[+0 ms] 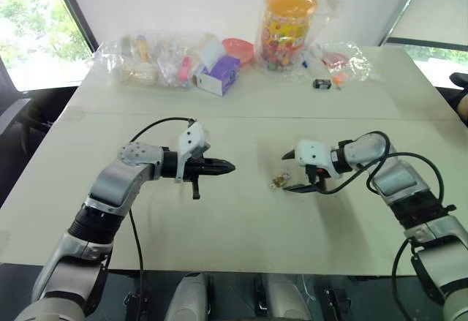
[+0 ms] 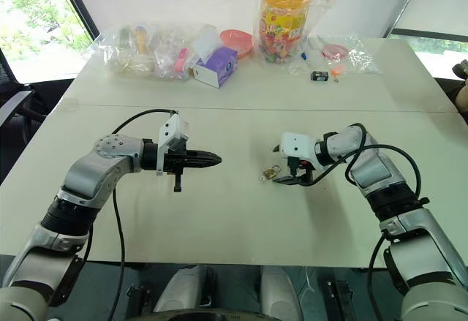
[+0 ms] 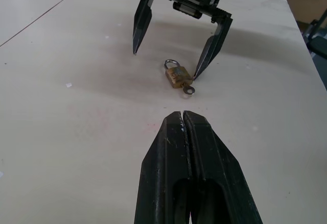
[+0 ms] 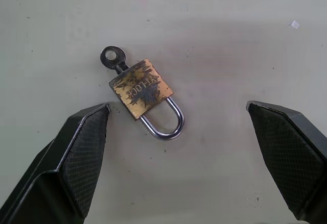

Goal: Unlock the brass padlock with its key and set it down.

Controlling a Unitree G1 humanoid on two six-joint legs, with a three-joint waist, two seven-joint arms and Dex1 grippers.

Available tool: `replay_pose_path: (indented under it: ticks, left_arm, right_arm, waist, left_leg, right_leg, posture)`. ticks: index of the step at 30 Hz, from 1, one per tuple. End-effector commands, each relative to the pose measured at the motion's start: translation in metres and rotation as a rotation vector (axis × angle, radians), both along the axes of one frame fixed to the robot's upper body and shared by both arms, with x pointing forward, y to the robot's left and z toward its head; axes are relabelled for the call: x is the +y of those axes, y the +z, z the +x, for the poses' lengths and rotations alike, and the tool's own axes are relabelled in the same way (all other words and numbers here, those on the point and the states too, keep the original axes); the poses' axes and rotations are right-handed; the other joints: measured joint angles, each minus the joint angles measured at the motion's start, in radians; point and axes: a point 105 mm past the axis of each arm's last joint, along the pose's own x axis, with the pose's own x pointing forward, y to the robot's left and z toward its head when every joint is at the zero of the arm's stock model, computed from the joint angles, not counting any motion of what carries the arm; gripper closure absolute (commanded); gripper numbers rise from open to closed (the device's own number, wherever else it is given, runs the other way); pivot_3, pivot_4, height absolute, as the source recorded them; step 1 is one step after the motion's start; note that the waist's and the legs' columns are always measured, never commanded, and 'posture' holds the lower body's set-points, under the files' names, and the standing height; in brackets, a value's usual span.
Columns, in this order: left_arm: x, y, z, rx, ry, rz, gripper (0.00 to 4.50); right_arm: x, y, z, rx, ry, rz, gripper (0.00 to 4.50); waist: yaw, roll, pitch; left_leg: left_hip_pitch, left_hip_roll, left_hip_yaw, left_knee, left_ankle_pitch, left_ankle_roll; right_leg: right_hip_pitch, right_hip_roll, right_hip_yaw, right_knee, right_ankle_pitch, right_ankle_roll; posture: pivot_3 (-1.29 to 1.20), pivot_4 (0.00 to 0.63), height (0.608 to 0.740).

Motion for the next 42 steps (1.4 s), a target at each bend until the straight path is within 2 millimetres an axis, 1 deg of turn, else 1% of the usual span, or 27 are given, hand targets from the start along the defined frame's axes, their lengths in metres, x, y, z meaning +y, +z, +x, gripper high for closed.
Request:
replay_pose_path:
  ticks: [1,6,13,18,19,21,23,26,27,32,35,38,39,41,42]
  left_arm:
    - [0.001,0.011,-0.001,-0.05,0.005,-0.018,4.5]
    - [0.0,0.01,-0.001,-0.057,0.01,-0.019,4.5]
    - [-0.002,0.011,0.0,-0.065,0.013,-0.027,4.5]
    - [-0.002,0.011,0.0,-0.069,0.018,-0.03,4.5]
    - [-0.003,0.011,0.0,-0.069,0.019,-0.031,4.5]
    - [-0.003,0.011,0.0,-0.069,0.021,-0.031,4.5]
    - [-0.002,0.01,0.0,-0.068,0.022,-0.031,4.5]
    - [-0.002,0.01,0.0,-0.069,0.024,-0.032,4.5]
    - [-0.003,0.01,0.0,-0.069,0.024,-0.033,4.5]
    - [-0.003,0.009,0.0,-0.064,0.023,-0.034,4.5]
    - [-0.006,0.009,0.0,-0.054,0.019,-0.045,4.5]
    - [-0.008,0.011,0.002,-0.013,0.02,-0.085,4.5]
    - [-0.01,0.013,0.002,0.015,0.02,-0.107,4.5]
    - [-0.013,0.016,0.005,0.079,0.016,-0.152,4.5]
    - [-0.014,0.017,0.007,0.101,0.013,-0.168,4.5]
  right_arm:
    - [0.0,-0.002,0.007,0.032,-0.051,0.043,0.07]
    - [0.0,-0.01,0.005,0.072,-0.033,0.019,0.07]
    - [0.014,-0.018,0.001,0.121,-0.004,0.026,0.07]
    - [0.014,-0.023,0.0,0.14,0.0,0.016,0.07]
    - [0.014,-0.024,-0.001,0.142,0.001,0.016,0.3]
    - [0.016,-0.024,-0.002,0.148,0.005,0.019,0.89]
    - [0.017,-0.025,-0.003,0.153,0.011,0.017,1.85]
    - [0.019,-0.028,-0.005,0.162,0.022,0.017,3.5]
    - [0.02,-0.029,-0.006,0.165,0.024,0.016,3.87]
    - [0.019,-0.031,-0.01,0.14,0.025,0.01,3.85]
    - [0.014,-0.022,-0.009,0.003,0.025,-0.014,3.85]
    - [0.017,0.001,-0.01,-0.213,0.043,-0.001,3.85]
    - [0.018,0.014,-0.01,-0.322,0.042,-0.002,3.85]
    - [0.022,0.049,-0.014,-0.642,0.066,-0.017,3.85]
    - [0.024,0.063,-0.017,-0.767,0.075,-0.024,3.85]
  waist:
    - [-0.01,0.0,0.0]
    - [-0.014,0.0,0.0]
    - [-0.018,0.0,0.0]
    - [-0.019,0.0,0.0]
    - [-0.019,0.0,0.0]
    - [-0.02,0.0,0.0]
    - [-0.021,0.0,0.0]
    - [-0.02,0.0,0.0]
    - [-0.02,0.0,0.0]
    - [-0.019,0.0,-0.001]
    - [-0.017,0.0,-0.001]
    - [-0.013,0.0,-0.001]
    - [-0.012,0.0,-0.001]
    - [-0.009,0.001,0.0]
    - [-0.009,0.001,0.0]
  left_leg:
    - [0.0,0.0,0.0,0.0,0.0,0.0]
    - [0.001,0.0,0.0,0.0,0.0,0.0]
    - [0.002,0.001,0.0,0.0,0.0,0.0]
    - [0.002,0.001,0.0,-0.001,0.0,0.0]
    - [0.002,0.001,0.0,-0.001,0.0,0.0]
    - [0.002,0.001,0.0,-0.001,0.0,0.0]
    - [0.003,0.001,0.0,-0.001,0.0,0.0]
    - [0.004,0.001,0.001,-0.001,0.0,-0.001]
    - [0.004,0.001,0.001,-0.001,0.0,-0.001]
    - [0.005,0.001,0.001,-0.001,0.001,-0.001]
    - [0.005,0.001,0.001,-0.001,0.001,-0.001]
    - [0.004,0.001,0.001,-0.001,0.0,-0.001]
    - [0.004,0.001,0.001,0.0,0.0,-0.001]
    - [0.003,0.0,0.001,0.0,0.0,-0.001]
    - [0.001,0.0,0.001,0.0,0.001,-0.001]
  right_leg:
    - [0.0,0.0,0.0,0.0,0.0,0.0]
    - [0.0,0.0,0.0,0.002,0.0,0.0]
    - [0.0,0.0,0.0,0.002,0.0,0.0]
    - [0.0,0.0,0.0,0.002,0.0,0.0]
    - [0.0,0.0,0.0,0.002,0.0,0.0]
    - [0.0,0.0,0.0,0.002,0.0,0.0]
    - [0.0,0.0,0.0,0.003,0.0,0.0]
    - [0.001,0.0,0.001,0.003,0.0,0.0]
    - [0.001,0.0,0.001,0.003,0.0,0.0]
    - [0.002,0.0,0.001,0.003,0.0,0.0]
    - [0.002,-0.001,0.001,0.004,0.0,0.0]
    - [0.002,-0.001,0.001,0.003,0.0,0.0]
    - [0.002,-0.001,0.001,0.003,0.0,0.0]
    - [0.001,-0.001,0.001,0.003,0.0,0.0]
    - [-0.001,-0.001,0.001,0.003,0.0,0.0]
  posture:
    - [0.0,0.15,0.735]
    - [0.0,0.15,0.735]
    - [0.0,0.15,0.735]
    - [0.0,0.15,0.735]
    - [0.0,0.15,0.735]
    - [0.0,0.15,0.735]
    - [0.0,0.15,0.735]
    - [0.0,0.15,0.735]
    - [0.0,0.15,0.735]
    - [0.0,0.15,0.735]
    - [0.0,0.15,0.735]
    - [0.0,0.15,0.735]
    - [0.0,0.15,0.735]
    - [0.0,0.15,0.735]
    - [0.0,0.15,0.735]
